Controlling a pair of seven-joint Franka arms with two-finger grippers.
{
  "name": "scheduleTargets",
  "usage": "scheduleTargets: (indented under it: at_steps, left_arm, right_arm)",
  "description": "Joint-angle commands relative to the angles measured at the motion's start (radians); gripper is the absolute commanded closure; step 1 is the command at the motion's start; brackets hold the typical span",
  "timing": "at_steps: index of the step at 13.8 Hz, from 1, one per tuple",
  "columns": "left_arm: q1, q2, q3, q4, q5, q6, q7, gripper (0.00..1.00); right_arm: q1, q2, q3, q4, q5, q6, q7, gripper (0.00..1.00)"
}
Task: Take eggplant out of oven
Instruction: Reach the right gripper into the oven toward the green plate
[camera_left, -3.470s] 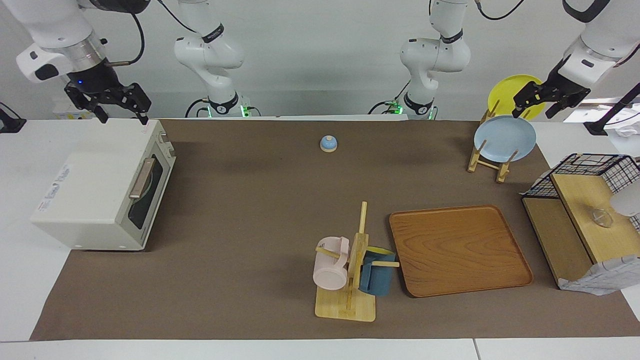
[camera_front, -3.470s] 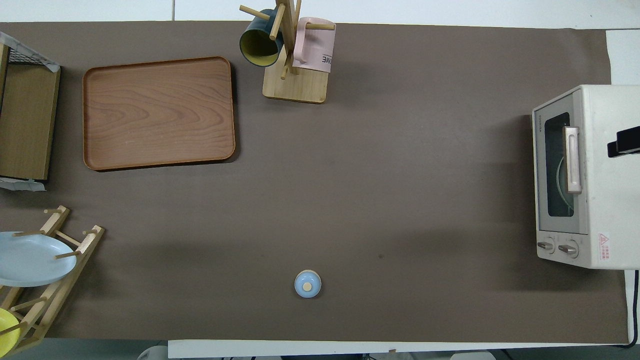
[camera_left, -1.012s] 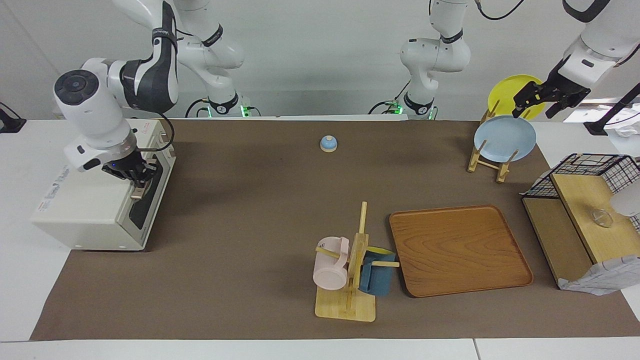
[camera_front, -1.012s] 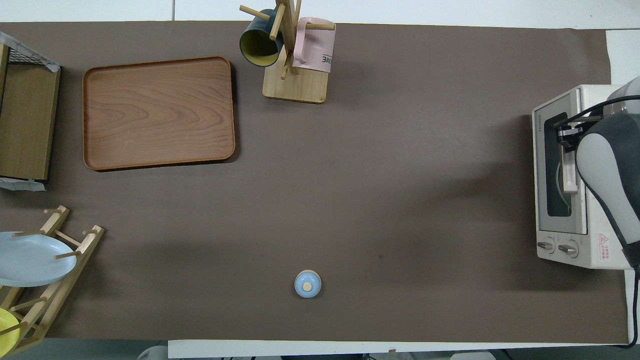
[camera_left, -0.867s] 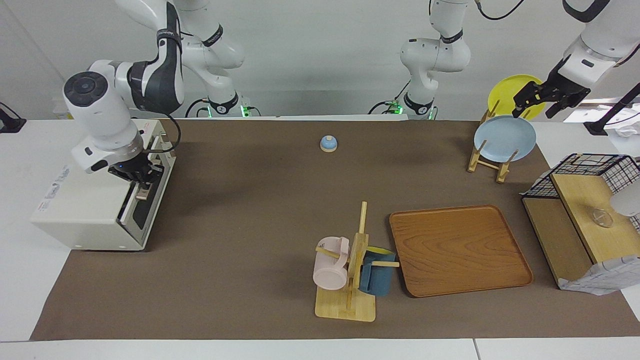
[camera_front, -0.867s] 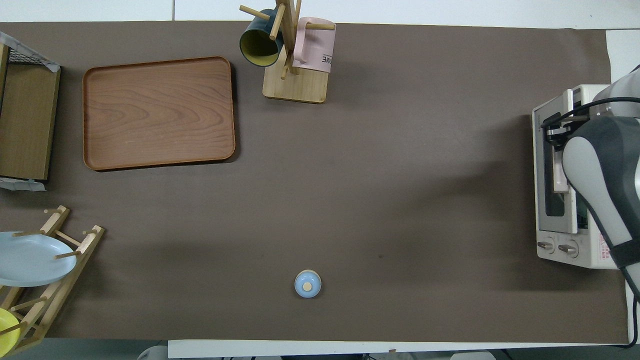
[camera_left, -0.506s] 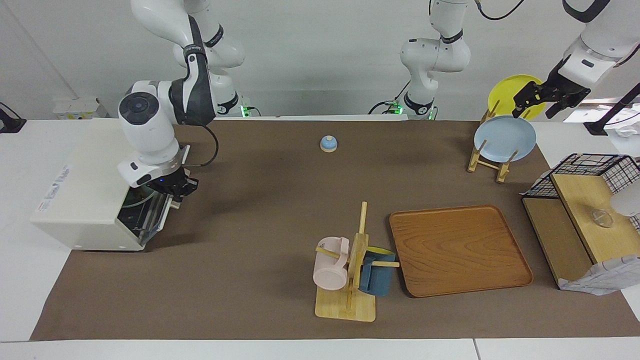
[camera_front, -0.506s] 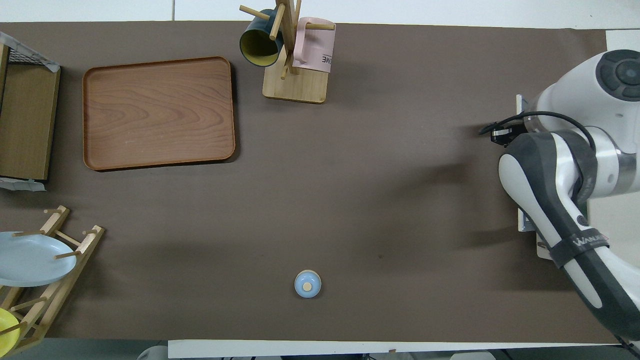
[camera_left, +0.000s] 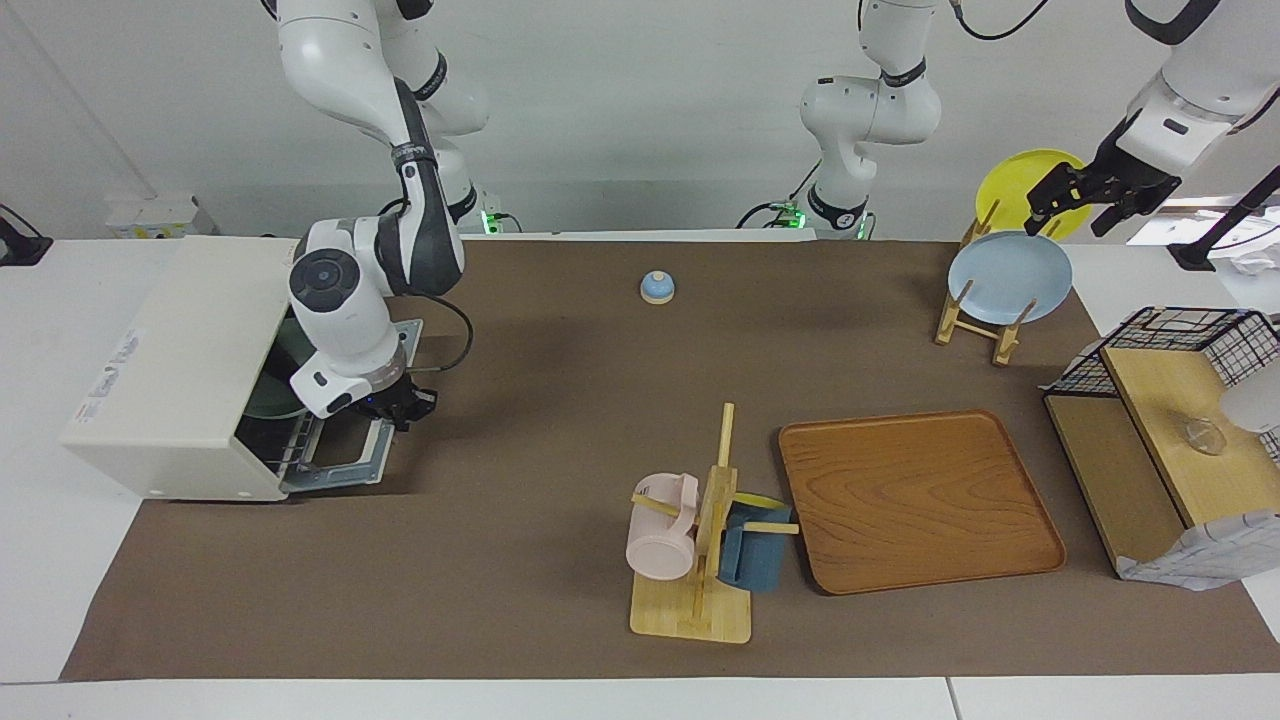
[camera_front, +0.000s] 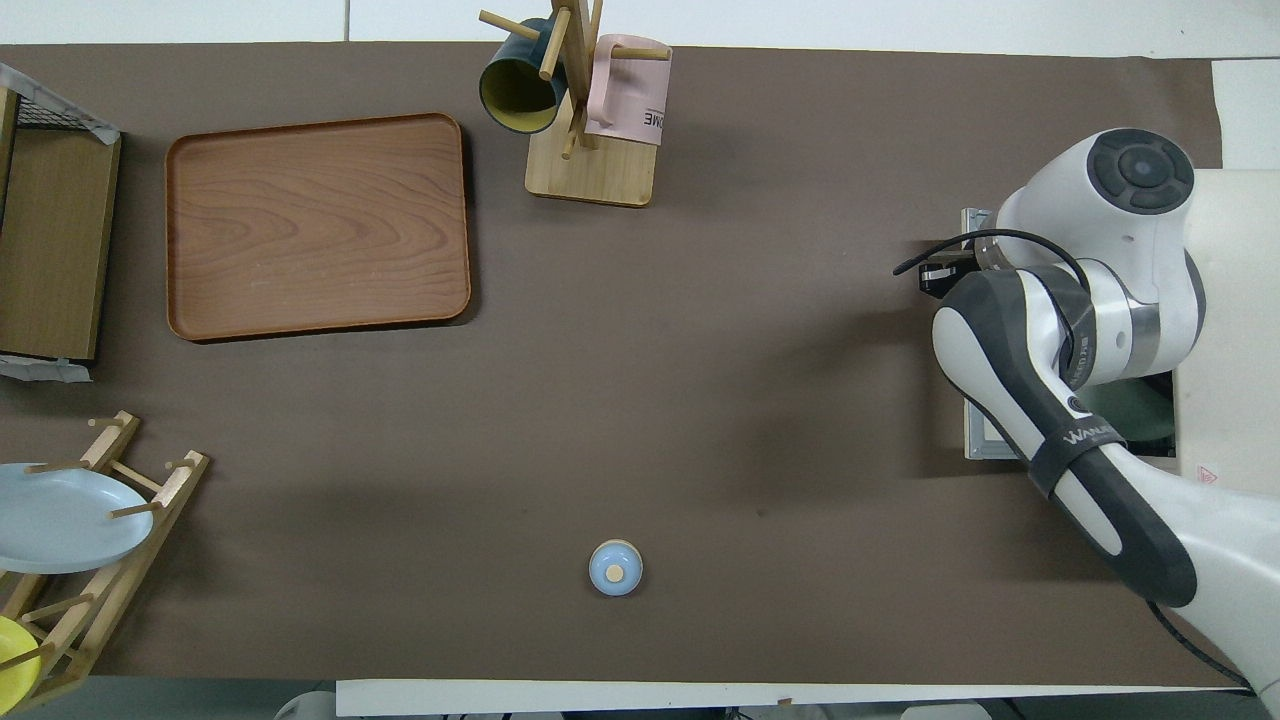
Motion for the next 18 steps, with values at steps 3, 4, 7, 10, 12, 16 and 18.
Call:
scheduleTargets:
  at_steps: [3, 4, 7, 10, 12, 16, 18]
  left_arm:
    - [-0.006, -0.001, 0.002, 0.015, 0.012, -0.015, 0.002, 0.0]
    - [-0.005, -0.003, 0.002, 0.015, 0.012, -0.015, 0.004, 0.0]
    - [-0.006, -0.003, 0.002, 0.015, 0.012, -0.015, 0.002, 0.0]
    - [-0.006, -0.003, 0.002, 0.015, 0.012, -0.015, 0.004, 0.0]
    - [-0.006, -0.003, 0.002, 0.015, 0.012, -0.015, 0.004, 0.0]
    - [-0.006, -0.003, 0.002, 0.015, 0.012, -0.015, 0.004, 0.0]
    - [-0.006, -0.003, 0.002, 0.015, 0.012, -0.015, 0.004, 0.0]
  right_arm:
    - [0.021, 0.02, 0.005, 0.009, 0.04, 0.035, 0.067, 0.95]
    - [0.031, 0.019, 0.01, 0.023, 0.075, 0.03, 0.089, 0.92]
    - [0.075, -0.004, 0.031, 0.067, 0.099, -0.022, 0.15, 0.9]
    - [0.043, -0.073, 0.022, 0.096, 0.053, -0.157, 0.15, 0.56]
    - [0.022, -0.121, 0.024, 0.083, -0.021, -0.269, 0.143, 0.49]
    - [-0.011, -0.165, 0.027, -0.005, -0.137, -0.312, 0.116, 0.5]
    - [-0.029, -0.179, 0.025, -0.043, -0.158, -0.288, 0.037, 0.5]
